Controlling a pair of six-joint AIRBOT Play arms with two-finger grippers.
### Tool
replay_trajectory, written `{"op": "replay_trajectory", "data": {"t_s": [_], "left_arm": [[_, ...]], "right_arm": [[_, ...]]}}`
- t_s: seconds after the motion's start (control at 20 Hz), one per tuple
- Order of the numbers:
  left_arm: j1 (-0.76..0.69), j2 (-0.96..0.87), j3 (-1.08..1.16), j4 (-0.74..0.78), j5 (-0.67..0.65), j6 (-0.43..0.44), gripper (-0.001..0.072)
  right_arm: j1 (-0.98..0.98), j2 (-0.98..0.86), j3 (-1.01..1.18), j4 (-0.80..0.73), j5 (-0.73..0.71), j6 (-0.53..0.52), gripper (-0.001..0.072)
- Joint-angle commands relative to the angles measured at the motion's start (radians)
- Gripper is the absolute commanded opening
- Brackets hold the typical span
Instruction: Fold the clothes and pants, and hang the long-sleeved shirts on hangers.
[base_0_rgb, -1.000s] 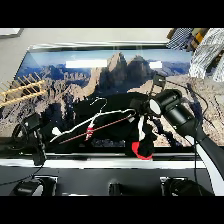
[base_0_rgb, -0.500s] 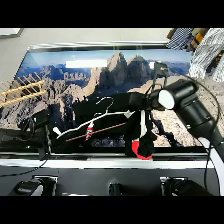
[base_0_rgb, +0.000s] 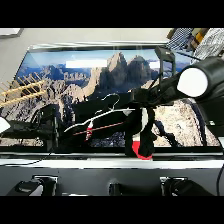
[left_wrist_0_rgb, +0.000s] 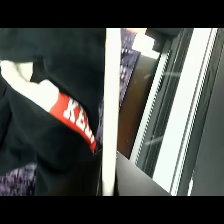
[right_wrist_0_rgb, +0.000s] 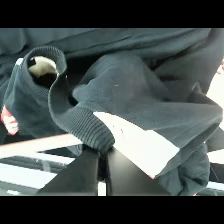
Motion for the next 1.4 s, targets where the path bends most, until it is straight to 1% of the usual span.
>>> {"op": "replay_trajectory", "data": {"t_s": [0.0,0.1,0.2,0.3,0.45,0.7,0.8,0.85,0.95,1.05,1.2,1.35], "left_arm": [[-0.01,-0.071,0.002,-0.077,0.016,0.08,0.0031],[-0.037,-0.108,0.003,-0.079,0.042,0.081,0.0031],[-0.07,-0.139,0.003,-0.079,0.088,0.103,0.003],[-0.103,-0.166,0.003,-0.082,0.133,0.103,0.0031],[-0.15,-0.212,0.003,-0.083,0.153,0.106,0.0031],[-0.203,-0.231,0.003,-0.082,0.253,0.105,0.0031],[-0.196,-0.23,0.003,-0.074,0.244,0.09,0.0031],[-0.189,-0.23,0.009,-0.043,0.226,0.061,0.0031],[-0.179,-0.23,0.04,0.08,0.152,0.015,0.003],[-0.177,-0.23,0.086,0.187,0.105,-0.013,0.003],[-0.177,-0.231,0.166,0.221,0.108,-0.015,0.0031],[-0.179,-0.232,0.225,0.206,0.133,-0.014,0.0031]], "right_arm": [[0.0,-0.003,0.026,0.043,0.043,-0.014,0.004],[0.0,-0.012,0.026,0.043,0.038,-0.014,0.004],[0.0,-0.014,0.026,0.074,0.022,-0.014,0.004],[0.0,-0.014,0.026,0.098,0.021,-0.014,0.004],[0.0,-0.014,0.026,0.095,0.011,-0.014,0.004],[0.0,-0.014,0.027,0.132,-0.002,-0.026,0.004],[0.0,-0.007,0.028,0.101,-0.005,-0.023,0.004],[-0.001,-0.002,0.035,0.069,-0.005,-0.019,0.004],[-0.001,0.008,0.076,-0.01,0.012,-0.016,0.004],[-0.001,0.008,0.14,-0.089,0.033,-0.017,0.004],[0.0,0.006,0.169,-0.066,0.032,-0.017,0.004],[0.0,-0.025,0.169,0.032,0.046,-0.042,0.004]]}}
